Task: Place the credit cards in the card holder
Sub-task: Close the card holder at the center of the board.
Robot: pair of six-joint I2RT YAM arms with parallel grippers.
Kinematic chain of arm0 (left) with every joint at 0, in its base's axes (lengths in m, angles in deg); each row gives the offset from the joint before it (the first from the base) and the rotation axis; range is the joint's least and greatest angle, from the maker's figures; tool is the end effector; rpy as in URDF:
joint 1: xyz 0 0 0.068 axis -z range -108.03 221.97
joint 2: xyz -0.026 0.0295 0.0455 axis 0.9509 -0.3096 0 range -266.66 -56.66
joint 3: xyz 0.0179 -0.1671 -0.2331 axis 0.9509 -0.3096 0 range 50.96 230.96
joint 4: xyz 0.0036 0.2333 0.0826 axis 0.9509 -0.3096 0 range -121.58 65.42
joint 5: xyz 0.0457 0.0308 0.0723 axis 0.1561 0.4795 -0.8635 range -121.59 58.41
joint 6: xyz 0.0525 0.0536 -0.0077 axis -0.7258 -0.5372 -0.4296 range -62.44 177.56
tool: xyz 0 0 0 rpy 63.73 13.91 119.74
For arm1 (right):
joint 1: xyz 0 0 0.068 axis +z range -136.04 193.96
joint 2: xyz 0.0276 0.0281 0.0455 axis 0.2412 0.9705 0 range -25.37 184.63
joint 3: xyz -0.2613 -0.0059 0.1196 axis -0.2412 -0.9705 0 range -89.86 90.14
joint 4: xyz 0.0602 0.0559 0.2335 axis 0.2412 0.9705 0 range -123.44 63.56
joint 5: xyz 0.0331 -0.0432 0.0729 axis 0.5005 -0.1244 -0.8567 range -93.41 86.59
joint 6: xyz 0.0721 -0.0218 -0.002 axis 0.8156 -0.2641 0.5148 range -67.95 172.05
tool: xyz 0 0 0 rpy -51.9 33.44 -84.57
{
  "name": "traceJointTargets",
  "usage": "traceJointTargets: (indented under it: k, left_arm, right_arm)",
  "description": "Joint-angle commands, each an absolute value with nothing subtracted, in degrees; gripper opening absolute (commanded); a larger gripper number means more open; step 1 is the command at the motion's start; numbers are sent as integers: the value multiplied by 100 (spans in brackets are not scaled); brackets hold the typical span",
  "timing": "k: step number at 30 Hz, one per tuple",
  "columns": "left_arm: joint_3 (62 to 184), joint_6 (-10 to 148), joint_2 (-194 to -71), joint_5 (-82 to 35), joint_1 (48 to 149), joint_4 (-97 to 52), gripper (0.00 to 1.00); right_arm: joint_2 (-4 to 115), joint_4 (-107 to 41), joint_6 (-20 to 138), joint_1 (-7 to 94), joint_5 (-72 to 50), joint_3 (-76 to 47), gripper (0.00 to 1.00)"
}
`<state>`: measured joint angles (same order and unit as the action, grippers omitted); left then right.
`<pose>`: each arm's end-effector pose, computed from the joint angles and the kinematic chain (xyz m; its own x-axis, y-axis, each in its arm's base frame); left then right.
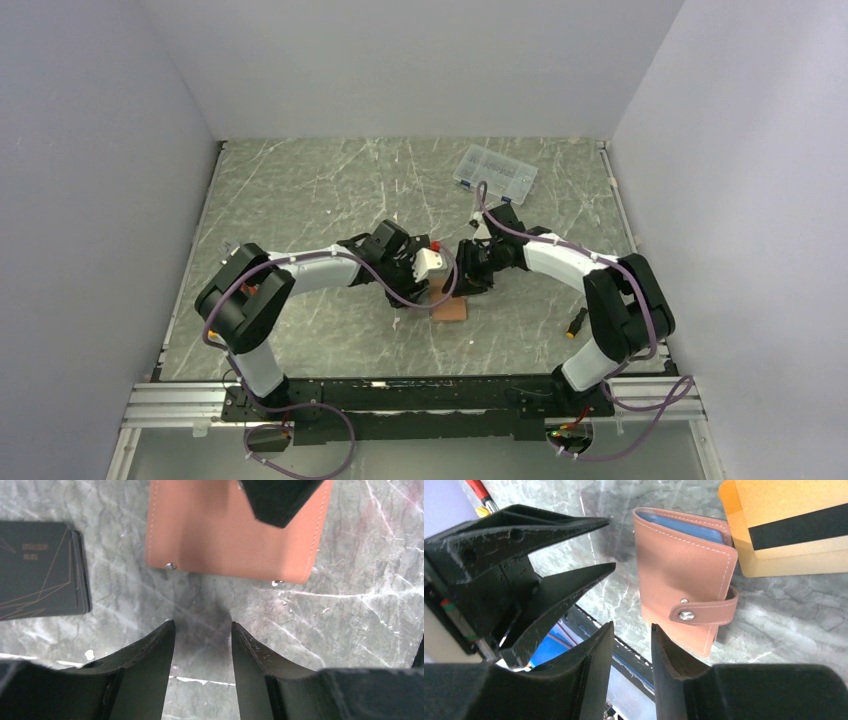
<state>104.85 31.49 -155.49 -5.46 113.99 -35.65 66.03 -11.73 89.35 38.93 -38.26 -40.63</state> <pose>0.2348 -0.2493 0.1605 -0.2089 0.7191 -0.6627 0.9748 0.2072 -0.0824 0.2505 0.1567 0.1692 -0.9956 0.0850 -0.0394 0.0363 0.7371 0.6748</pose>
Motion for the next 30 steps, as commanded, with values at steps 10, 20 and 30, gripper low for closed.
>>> traceJointTargets:
  k: [10,20,30]
  left_arm:
    - [10772,3262,-15053,407,11297,-3874,51]
    - [10233,3127,-15209,425,11709,-2736,51]
    - [10442,3060,-15339,-86,11824,-2674,48]
  right_arm:
    - [6289,1196,8162,4078,-1921,-2787,40]
    - [7021,1309,8165,4588,-1234,-2295,46]
    - [7162,1368,8193,4646,-626,-2215,34]
